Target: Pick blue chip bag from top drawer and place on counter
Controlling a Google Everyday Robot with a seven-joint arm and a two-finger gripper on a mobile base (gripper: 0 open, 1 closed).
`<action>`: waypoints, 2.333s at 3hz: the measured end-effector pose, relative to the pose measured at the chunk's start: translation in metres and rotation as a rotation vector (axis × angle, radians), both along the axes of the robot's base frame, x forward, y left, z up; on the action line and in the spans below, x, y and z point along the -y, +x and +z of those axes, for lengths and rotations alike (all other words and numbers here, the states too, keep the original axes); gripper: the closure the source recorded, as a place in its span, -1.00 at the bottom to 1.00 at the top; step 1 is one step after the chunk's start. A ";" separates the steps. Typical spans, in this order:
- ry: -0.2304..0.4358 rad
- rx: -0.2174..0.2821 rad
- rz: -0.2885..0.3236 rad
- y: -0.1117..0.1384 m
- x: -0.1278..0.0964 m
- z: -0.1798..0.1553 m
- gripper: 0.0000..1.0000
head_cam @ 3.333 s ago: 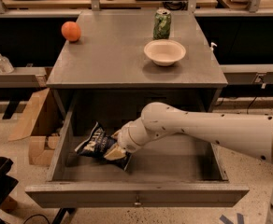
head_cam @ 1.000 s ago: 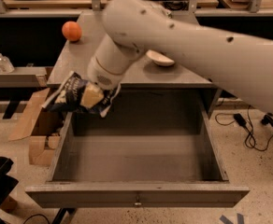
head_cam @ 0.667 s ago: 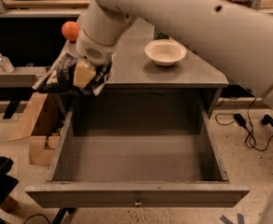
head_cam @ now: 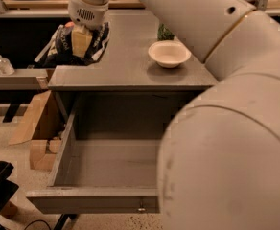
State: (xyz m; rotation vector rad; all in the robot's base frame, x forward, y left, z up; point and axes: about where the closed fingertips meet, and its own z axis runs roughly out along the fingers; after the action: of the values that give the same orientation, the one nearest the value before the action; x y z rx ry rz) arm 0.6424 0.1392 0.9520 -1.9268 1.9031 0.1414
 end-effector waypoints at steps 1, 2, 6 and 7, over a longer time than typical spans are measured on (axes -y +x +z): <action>0.025 0.116 -0.075 0.035 0.020 0.043 1.00; 0.110 0.245 -0.193 0.063 0.055 0.073 1.00; 0.310 0.158 -0.133 0.158 0.070 -0.054 0.64; 0.308 0.150 -0.126 0.160 0.067 -0.060 0.16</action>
Offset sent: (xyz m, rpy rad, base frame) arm 0.0944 -0.1166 0.1023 0.2274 -0.4189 -0.3626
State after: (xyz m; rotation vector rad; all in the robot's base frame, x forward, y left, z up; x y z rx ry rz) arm 0.8029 0.0720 0.8916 -1.5672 1.7804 0.2314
